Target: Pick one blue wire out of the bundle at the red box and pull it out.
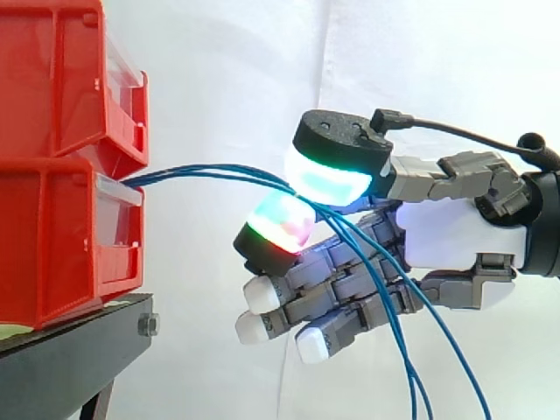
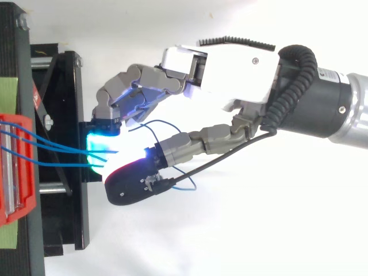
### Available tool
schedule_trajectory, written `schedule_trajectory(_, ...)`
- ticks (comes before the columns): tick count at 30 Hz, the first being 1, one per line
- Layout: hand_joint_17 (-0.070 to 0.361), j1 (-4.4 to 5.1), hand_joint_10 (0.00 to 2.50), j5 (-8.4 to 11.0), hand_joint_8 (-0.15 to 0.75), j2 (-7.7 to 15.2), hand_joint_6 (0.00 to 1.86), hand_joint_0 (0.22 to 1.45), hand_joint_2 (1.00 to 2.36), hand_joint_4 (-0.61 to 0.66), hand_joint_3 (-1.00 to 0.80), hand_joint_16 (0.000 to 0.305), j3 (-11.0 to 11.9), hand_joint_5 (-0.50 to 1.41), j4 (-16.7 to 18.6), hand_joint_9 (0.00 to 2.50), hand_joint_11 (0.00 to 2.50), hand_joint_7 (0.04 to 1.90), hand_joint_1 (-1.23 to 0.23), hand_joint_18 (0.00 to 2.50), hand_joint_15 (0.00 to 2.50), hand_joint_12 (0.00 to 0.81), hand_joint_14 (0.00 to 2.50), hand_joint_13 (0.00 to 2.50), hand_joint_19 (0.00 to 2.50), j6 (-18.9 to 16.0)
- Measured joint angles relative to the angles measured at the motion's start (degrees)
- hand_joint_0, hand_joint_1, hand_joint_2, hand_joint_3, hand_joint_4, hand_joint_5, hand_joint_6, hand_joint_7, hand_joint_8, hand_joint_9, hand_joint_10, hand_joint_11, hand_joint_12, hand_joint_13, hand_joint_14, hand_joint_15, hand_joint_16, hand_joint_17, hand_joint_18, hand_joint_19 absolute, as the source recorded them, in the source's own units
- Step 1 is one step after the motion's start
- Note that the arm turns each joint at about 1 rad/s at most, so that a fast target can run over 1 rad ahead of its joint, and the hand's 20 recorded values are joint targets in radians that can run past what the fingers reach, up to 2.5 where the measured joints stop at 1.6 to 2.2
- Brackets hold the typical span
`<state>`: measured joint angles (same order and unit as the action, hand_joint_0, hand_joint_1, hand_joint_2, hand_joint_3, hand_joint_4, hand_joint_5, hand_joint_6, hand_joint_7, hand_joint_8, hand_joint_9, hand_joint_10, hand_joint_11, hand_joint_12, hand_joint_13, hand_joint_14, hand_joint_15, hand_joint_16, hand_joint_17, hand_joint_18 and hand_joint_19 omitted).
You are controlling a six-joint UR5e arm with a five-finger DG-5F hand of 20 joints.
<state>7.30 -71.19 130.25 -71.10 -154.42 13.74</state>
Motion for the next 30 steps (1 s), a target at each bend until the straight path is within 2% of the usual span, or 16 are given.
schedule_trajectory(4,0.132,0.00,0.01,0.00,0.382,0.00,0.88,0.65,1.00,0.33,-0.49,0.059,0.00,-0.21,0.00,0.73,0.50,0.93,-0.75,0.69,0.16,0.450,0.01,0.55,0.40,-0.02)
schedule_trajectory(7,0.132,0.00,0.01,0.00,0.385,0.00,0.89,0.65,1.01,0.28,-0.42,0.059,0.00,-0.22,0.00,0.73,0.51,0.96,-0.73,0.69,0.17,0.450,0.01,0.55,0.41,-0.03)
schedule_trajectory(13,0.133,0.00,0.01,0.00,0.371,0.00,0.88,0.70,1.01,0.30,-0.29,0.059,0.00,-0.23,0.00,0.68,0.51,0.93,-0.79,0.69,0.16,0.453,0.00,0.55,0.40,-0.03)
schedule_trajectory(18,0.133,-0.02,0.01,0.00,0.357,0.00,0.88,0.72,1.00,0.31,-0.50,0.059,0.01,-0.24,0.00,0.62,0.50,0.93,-0.89,0.71,0.15,0.446,0.00,0.55,0.35,-0.03)
schedule_trajectory(21,0.133,-0.06,0.01,-0.02,0.357,0.00,0.88,0.71,1.00,0.31,-0.50,0.059,0.01,-0.24,0.00,0.62,0.51,0.93,-0.90,0.71,0.15,0.446,0.01,0.55,0.36,-0.03)
schedule_trajectory(25,0.132,-0.09,0.01,-0.32,0.360,-0.07,0.88,0.63,1.00,0.31,-0.50,0.059,0.01,-0.24,0.00,0.63,0.51,0.92,-0.89,0.71,0.16,0.446,0.01,0.55,0.37,-0.03)
schedule_trajectory(30,0.137,-0.16,0.01,-0.64,0.378,-0.08,0.87,0.54,1.00,0.30,-0.50,0.061,0.01,-0.23,0.00,0.68,0.52,0.92,-0.77,0.71,0.17,0.463,0.01,0.55,0.40,-0.03)
